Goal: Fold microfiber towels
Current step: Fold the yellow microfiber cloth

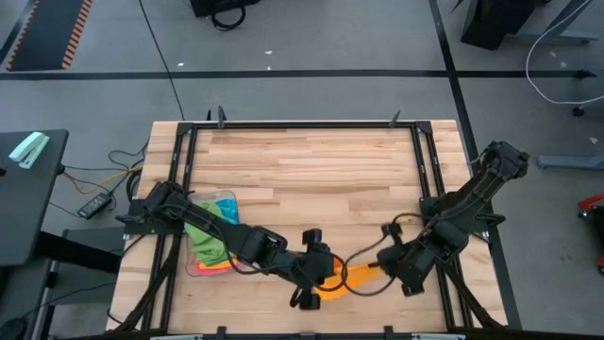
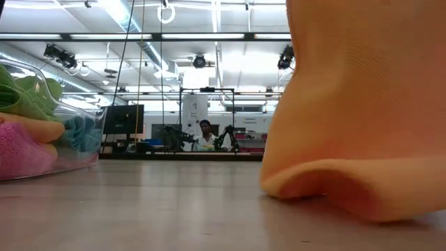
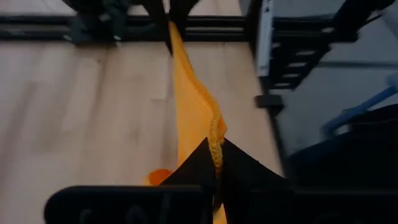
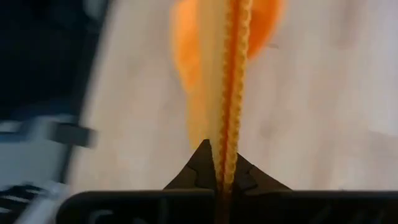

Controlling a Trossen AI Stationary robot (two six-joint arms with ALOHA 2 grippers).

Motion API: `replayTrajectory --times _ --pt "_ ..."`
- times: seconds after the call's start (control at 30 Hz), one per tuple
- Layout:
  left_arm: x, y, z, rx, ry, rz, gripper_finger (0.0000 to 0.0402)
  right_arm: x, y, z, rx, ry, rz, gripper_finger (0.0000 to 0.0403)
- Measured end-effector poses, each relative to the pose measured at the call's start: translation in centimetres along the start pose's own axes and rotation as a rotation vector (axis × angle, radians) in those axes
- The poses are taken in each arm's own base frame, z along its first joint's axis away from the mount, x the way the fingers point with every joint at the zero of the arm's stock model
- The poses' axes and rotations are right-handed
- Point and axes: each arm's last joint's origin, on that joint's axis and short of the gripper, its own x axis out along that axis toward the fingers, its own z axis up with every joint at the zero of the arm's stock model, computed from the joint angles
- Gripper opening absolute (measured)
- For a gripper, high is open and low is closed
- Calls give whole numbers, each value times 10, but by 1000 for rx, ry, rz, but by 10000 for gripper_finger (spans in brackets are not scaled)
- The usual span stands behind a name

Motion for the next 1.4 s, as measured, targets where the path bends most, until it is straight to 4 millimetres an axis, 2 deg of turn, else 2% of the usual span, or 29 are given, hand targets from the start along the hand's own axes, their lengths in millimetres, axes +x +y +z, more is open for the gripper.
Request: replayTrajectory --times 0.1,0.2,0.4,0.53,0.63,0.73,0.87,0.93,1.03,1.13,1.27,1.4 --pt "4 15 2 68 10 80 15 -16 -17 5 -25 42 -157 3" --pt "8 38 6 144 15 228 8 -30 -38 11 -60 58 -336 6" --pt "12 91 21 357 23 560 22 -38 -89 27 -74 75 -620 8" --pt "-7 114 43 430 -39 700 8 -49 -118 35 -117 84 -894 8" --pt "-24 121 56 473 -86 756 15 -62 -126 41 -159 59 -1093 9" --pt "-30 117 57 486 -88 741 24 -69 -123 46 -164 25 -1093 9" --pt "-25 107 38 419 10 613 11 -53 -115 43 -161 45 -843 9" --pt "-17 100 25 306 64 521 8 -35 -109 38 -162 45 -730 9" --pt "7 84 -3 157 152 434 14 0 -94 26 -220 50 -575 9" --pt "32 60 -31 97 207 359 22 28 -77 12 -278 40 -459 9" --pt "57 28 -53 40 193 288 11 43 -53 -7 -280 21 -387 10" --pt "68 5 -61 17 137 238 9 49 -32 -19 -233 -12 -296 10"
